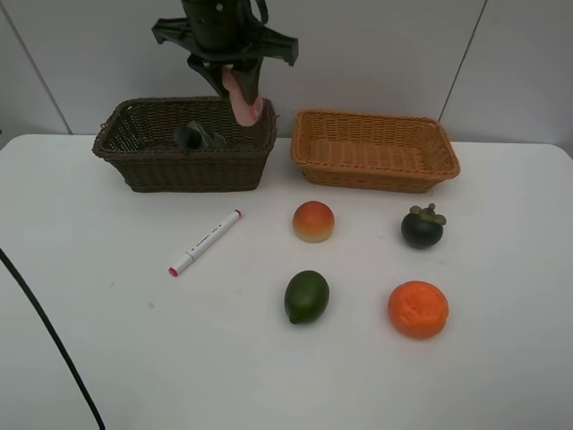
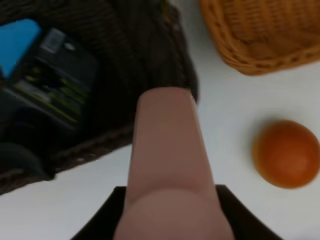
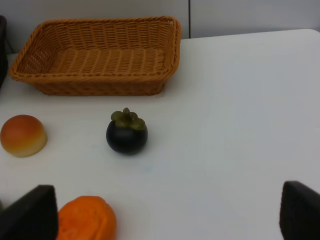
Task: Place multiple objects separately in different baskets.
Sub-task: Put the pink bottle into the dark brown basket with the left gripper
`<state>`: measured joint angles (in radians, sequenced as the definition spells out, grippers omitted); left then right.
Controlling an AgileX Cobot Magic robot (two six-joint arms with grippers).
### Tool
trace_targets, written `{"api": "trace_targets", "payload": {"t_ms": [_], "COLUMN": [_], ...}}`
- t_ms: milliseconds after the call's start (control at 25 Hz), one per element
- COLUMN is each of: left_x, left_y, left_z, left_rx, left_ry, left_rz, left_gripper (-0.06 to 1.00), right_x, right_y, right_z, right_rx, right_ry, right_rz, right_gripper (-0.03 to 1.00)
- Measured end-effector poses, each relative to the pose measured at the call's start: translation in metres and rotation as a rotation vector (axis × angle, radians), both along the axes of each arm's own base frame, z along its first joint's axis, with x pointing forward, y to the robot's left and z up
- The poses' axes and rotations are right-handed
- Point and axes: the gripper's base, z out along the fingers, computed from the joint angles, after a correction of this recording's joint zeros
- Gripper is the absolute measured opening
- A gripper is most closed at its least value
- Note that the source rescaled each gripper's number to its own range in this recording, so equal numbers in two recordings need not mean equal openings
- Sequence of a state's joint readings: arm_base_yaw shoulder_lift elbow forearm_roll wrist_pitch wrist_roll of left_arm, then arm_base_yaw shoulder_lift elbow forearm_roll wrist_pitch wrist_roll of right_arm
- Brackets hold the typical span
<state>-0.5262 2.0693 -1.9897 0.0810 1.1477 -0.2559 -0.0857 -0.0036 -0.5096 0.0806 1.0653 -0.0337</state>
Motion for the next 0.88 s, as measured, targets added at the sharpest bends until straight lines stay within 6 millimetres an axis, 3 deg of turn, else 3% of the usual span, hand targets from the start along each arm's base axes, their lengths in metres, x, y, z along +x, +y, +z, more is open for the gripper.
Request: {"api": "trace_targets", "payload": {"t_ms": [280,520,640,800,880], "left_x": [0.034,0.046,0.050,0.057,0.059], "left_y": [0.080,0.126,0.136,0.136,0.136], "left_z": [-0.007,-0.008,-0.016,-0.037,-0.046], "left_rx": [0.000,-0.009,-0.002,0.030,0.044], "left_ry": [0.061,0.067,0.083,0.121,0.138], "left_rz": [0.206,0.315,0.337,0.286,0.262], "left_gripper": [0.26,0.26,0.26,0.28,0.45], "right_x": [0.000,0.000,0.000,0.000,0.000], "right_y": [0.000,0.000,0.000,0.000,0.000], "right_z": [0.000,0.000,0.000,0.000,0.000], "right_rx": [0.000,0.000,0.000,0.000,0.000], "right_ry": [0.000,0.000,0.000,0.000,0.000], "right_rz": [0.000,0.000,0.000,0.000,0.000], "right_gripper": [0.94,0.94,0.94,0.94,0.94]}}
